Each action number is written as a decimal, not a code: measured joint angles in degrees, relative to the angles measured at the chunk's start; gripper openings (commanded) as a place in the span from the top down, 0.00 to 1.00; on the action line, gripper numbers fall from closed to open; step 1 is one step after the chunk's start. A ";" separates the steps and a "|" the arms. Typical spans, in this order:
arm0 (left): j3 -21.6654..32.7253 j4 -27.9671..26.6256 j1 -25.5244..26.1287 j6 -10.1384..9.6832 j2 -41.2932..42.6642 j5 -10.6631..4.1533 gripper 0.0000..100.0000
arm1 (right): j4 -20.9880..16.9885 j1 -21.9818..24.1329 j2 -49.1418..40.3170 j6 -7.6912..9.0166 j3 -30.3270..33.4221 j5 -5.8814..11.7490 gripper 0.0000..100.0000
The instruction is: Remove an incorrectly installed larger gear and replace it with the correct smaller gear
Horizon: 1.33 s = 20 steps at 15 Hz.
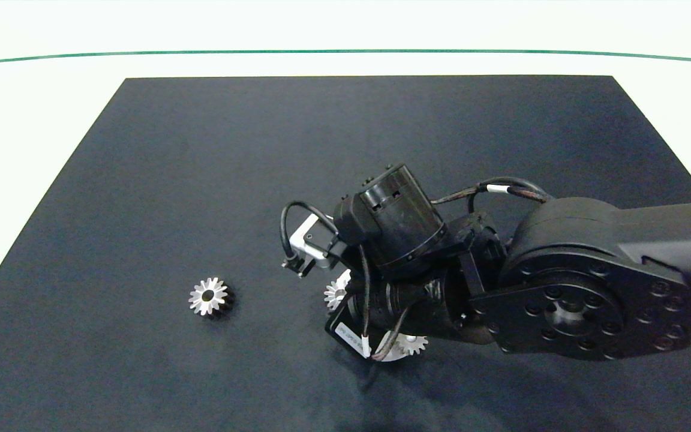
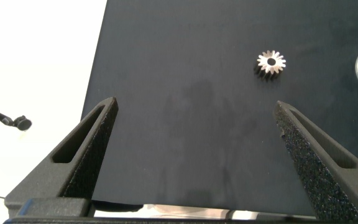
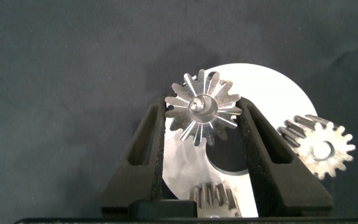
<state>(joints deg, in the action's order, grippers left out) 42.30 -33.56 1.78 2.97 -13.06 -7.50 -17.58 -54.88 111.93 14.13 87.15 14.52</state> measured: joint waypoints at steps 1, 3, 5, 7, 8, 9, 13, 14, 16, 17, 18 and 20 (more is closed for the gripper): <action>-0.02 -0.01 0.09 -0.04 0.05 0.00 0.00 | 0.00 -0.05 0.16 0.00 0.02 0.24 0.81; -0.02 0.00 0.11 -0.09 0.07 0.00 0.00 | 0.05 -0.05 0.39 0.00 0.02 0.77 0.81; -0.02 -0.01 0.17 -0.06 0.07 0.00 0.00 | 0.05 0.04 0.50 0.00 0.02 0.83 0.81; -0.02 -0.01 0.15 -0.09 0.11 0.00 0.00 | -0.13 0.06 0.52 0.00 -0.02 0.83 0.81; -0.13 -0.04 0.15 -0.09 0.13 0.00 0.00 | -0.20 0.04 0.52 0.01 -0.09 0.80 0.81; -0.27 -0.11 0.15 -0.09 0.20 0.00 0.00 | -0.26 -0.02 0.52 0.00 -0.16 0.80 0.81; -0.49 -0.11 0.20 -0.17 0.30 0.00 0.00 | -0.66 -0.51 0.66 0.00 -0.39 0.83 0.81; -0.66 -0.09 0.17 -0.17 0.33 0.00 0.00 | -0.63 -0.55 0.63 0.01 -0.39 0.85 0.81; -1.10 -0.09 0.15 -0.20 0.44 0.00 0.00 | -0.66 -0.55 0.66 0.00 -0.49 0.85 0.81; -1.27 -0.11 0.15 -0.17 0.55 0.01 0.00 | -0.66 -0.49 0.69 0.00 -0.50 0.85 0.81; -1.43 -0.11 0.15 -0.20 0.71 0.00 0.00 | -0.55 -0.44 0.72 0.00 -0.71 0.85 0.00; -1.49 -0.11 0.15 -0.20 0.88 0.00 0.00 | -0.55 -0.40 0.72 0.00 -0.99 0.83 0.00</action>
<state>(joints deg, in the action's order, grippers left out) 40.81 -33.67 1.93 2.78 -12.18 -7.50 -18.13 -55.28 112.65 14.13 86.16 15.35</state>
